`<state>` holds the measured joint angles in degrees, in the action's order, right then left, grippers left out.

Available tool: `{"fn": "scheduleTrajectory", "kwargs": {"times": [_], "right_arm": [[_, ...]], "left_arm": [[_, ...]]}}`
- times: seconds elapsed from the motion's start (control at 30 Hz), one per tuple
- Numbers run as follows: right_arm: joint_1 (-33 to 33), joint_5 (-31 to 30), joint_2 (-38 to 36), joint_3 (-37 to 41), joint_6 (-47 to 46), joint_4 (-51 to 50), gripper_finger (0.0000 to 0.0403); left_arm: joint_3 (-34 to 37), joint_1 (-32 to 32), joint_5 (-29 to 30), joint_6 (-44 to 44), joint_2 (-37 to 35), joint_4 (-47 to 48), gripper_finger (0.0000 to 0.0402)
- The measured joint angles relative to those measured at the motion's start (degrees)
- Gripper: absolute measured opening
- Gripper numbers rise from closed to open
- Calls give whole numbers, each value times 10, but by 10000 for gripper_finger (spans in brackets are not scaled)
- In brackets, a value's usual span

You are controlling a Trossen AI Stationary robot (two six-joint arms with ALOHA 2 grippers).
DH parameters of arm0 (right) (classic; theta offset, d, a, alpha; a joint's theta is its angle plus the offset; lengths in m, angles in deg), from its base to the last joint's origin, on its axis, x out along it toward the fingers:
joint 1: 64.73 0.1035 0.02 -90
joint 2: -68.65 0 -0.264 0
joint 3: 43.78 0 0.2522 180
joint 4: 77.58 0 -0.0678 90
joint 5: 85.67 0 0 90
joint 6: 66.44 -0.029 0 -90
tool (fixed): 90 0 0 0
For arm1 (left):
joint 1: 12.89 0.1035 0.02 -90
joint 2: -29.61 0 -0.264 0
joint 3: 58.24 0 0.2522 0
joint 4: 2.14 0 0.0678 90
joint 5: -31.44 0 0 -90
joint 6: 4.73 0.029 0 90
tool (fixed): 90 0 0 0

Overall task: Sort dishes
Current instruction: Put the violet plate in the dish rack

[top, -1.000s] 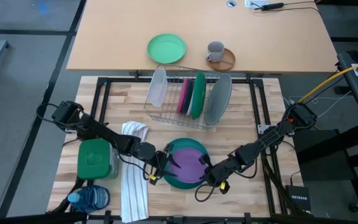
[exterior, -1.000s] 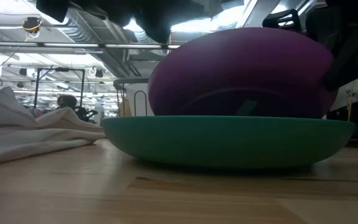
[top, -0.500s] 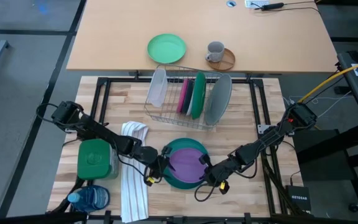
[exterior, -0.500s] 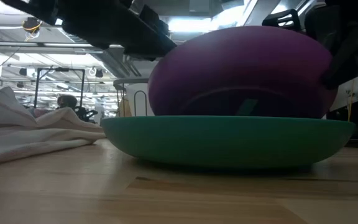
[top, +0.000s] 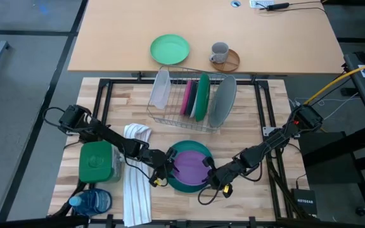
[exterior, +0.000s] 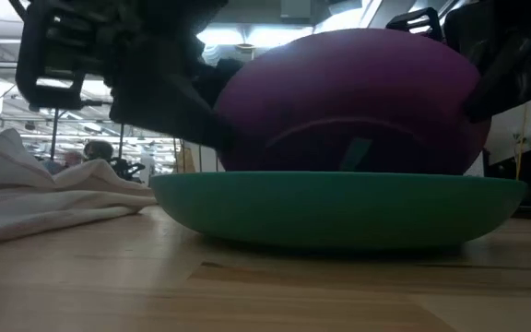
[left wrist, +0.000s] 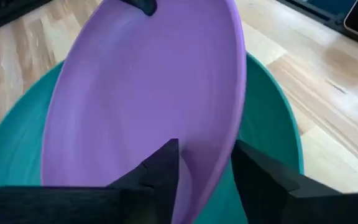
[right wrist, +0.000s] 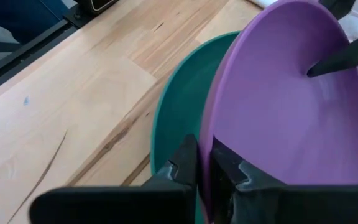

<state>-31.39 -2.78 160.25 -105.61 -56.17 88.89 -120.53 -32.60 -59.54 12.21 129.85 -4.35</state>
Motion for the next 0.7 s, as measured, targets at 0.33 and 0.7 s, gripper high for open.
{"fn": "scheduleTrajectory", "kwargs": {"times": [0.33,0.7], "right_arm": [[1,-62,-2,0,2,-2,51],[1,-154,0,-74,-11,-14,119]], "left_arm": [[0,-4,-8,9,-2,-21,16],[-1,-8,12,-44,-3,-59,6]]}}
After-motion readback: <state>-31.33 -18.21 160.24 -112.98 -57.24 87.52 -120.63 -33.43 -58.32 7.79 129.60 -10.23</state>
